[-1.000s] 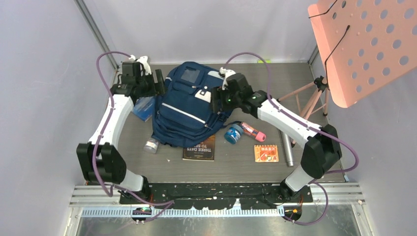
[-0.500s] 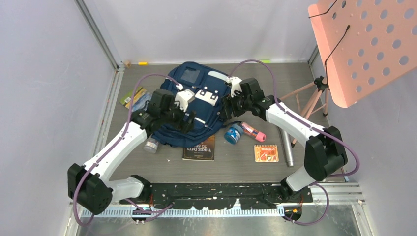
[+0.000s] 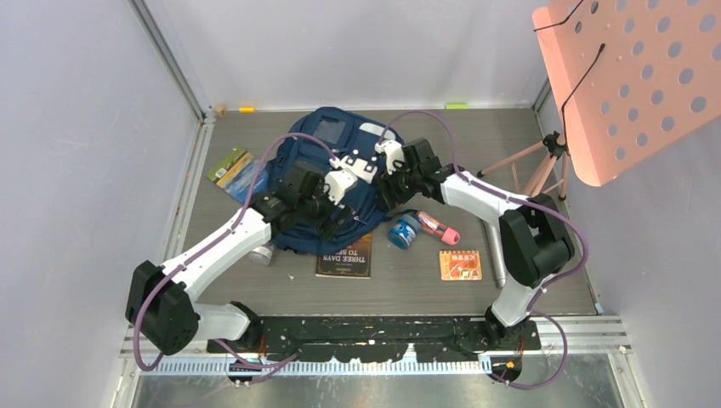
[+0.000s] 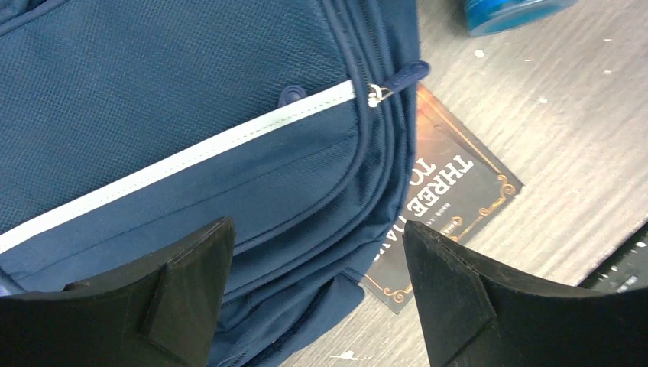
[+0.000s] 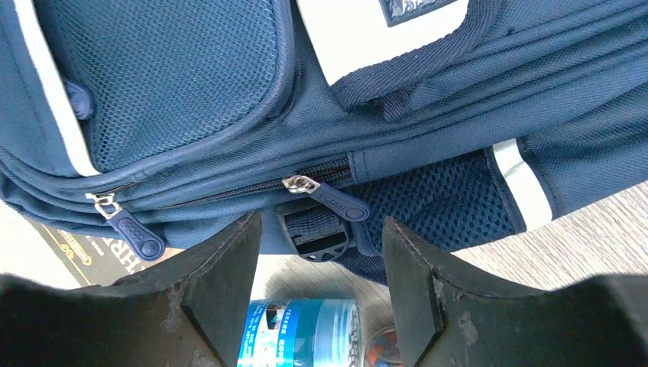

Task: Pack the student bag
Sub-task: Unzip the student bag at the center of the board.

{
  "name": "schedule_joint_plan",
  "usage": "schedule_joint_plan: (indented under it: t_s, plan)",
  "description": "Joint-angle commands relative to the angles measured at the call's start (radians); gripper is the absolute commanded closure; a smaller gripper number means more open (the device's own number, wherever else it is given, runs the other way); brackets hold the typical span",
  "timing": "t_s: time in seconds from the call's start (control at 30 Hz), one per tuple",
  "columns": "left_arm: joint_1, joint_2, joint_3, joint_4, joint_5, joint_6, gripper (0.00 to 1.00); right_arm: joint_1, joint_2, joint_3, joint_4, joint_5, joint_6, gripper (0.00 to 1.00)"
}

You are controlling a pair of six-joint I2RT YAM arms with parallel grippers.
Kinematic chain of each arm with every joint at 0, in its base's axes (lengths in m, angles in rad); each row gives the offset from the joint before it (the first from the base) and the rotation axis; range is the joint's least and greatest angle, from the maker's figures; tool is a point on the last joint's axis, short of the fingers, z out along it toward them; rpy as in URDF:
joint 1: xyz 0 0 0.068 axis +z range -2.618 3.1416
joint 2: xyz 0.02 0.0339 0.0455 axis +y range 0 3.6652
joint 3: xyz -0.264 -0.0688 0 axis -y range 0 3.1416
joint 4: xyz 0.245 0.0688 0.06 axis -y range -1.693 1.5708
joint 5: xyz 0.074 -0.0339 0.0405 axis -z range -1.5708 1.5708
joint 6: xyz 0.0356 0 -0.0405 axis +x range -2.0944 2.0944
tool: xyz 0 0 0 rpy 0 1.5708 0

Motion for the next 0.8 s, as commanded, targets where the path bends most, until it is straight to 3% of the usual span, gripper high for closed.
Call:
schedule_joint_plan:
  t_s: [0.0,0.1,0.43,0.53,0.63,0.7,0.77]
  plan:
    - [-0.009,0.041,0.000,0.055,-0.165,0.030,0.16,-0.002,0.022,0.059,0.058,-0.001,-0.036,0.35]
    - [-0.010,0.060,0.002,0.057,-0.225,0.042,0.15,-0.002,0.041,0.061,0.083,0.009,-0.028,0.35]
    - [-0.009,0.119,-0.002,0.094,-0.192,0.047,0.13,-0.002,0.078,0.074,0.102,0.013,-0.030,0.38]
    - [-0.011,0.146,0.004,0.102,-0.203,0.041,0.13,-0.002,0.083,0.073,0.099,0.028,-0.019,0.46]
    - [-0.018,0.182,0.031,0.084,-0.221,0.006,0.16,-0.002,0.082,0.067,0.109,0.064,0.001,0.61]
    - [-0.028,0.202,0.048,0.066,-0.234,-0.005,0.23,-0.002,0.080,0.065,0.108,0.072,0.018,0.70]
    - [-0.034,0.213,0.052,0.064,-0.236,-0.016,0.39,-0.002,0.080,0.066,0.100,0.072,0.036,0.82]
